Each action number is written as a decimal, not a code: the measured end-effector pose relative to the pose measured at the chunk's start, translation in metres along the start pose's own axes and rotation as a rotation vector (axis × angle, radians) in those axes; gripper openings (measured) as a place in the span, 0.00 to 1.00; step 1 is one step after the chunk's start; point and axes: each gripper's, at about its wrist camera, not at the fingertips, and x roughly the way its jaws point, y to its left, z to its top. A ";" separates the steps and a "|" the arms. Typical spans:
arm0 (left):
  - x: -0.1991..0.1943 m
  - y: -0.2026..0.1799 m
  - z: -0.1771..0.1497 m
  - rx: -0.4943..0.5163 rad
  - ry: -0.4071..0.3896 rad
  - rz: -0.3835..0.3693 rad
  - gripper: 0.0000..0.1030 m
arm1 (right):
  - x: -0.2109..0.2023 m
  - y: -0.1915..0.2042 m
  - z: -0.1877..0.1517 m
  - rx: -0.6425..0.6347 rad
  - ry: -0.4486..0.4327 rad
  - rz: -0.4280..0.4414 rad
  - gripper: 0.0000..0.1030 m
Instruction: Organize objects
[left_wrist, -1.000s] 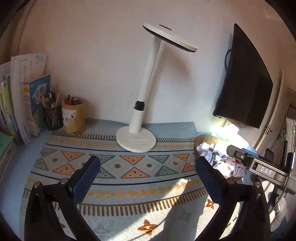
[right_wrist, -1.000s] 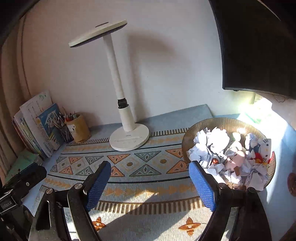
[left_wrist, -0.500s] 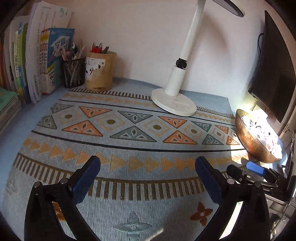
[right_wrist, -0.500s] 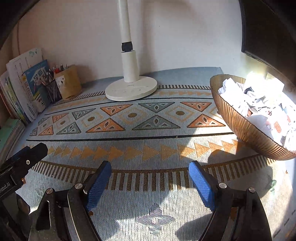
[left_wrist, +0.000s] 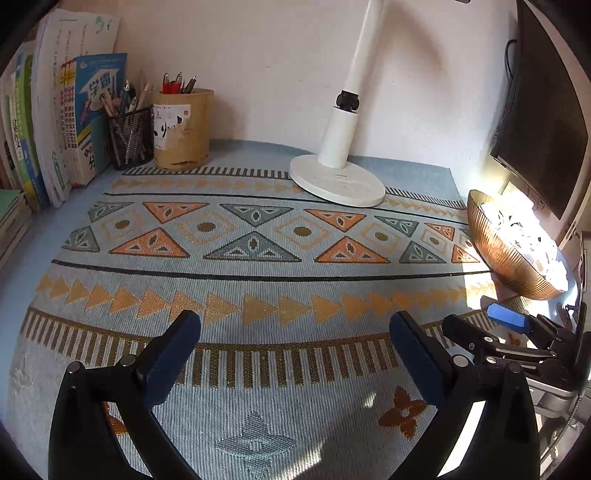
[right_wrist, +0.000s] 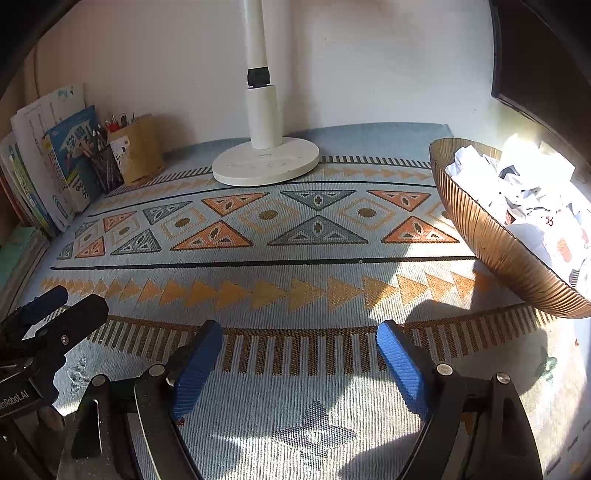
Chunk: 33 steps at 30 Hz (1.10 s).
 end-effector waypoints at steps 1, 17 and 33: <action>0.001 -0.001 0.000 0.006 0.007 0.004 0.99 | 0.000 0.000 0.000 0.001 0.003 0.000 0.83; 0.011 -0.002 0.001 0.011 0.064 0.016 0.99 | 0.005 -0.003 0.000 0.013 0.031 0.005 0.83; 0.014 0.000 0.000 -0.006 0.075 0.017 0.99 | 0.010 -0.007 -0.001 0.034 0.065 0.006 0.83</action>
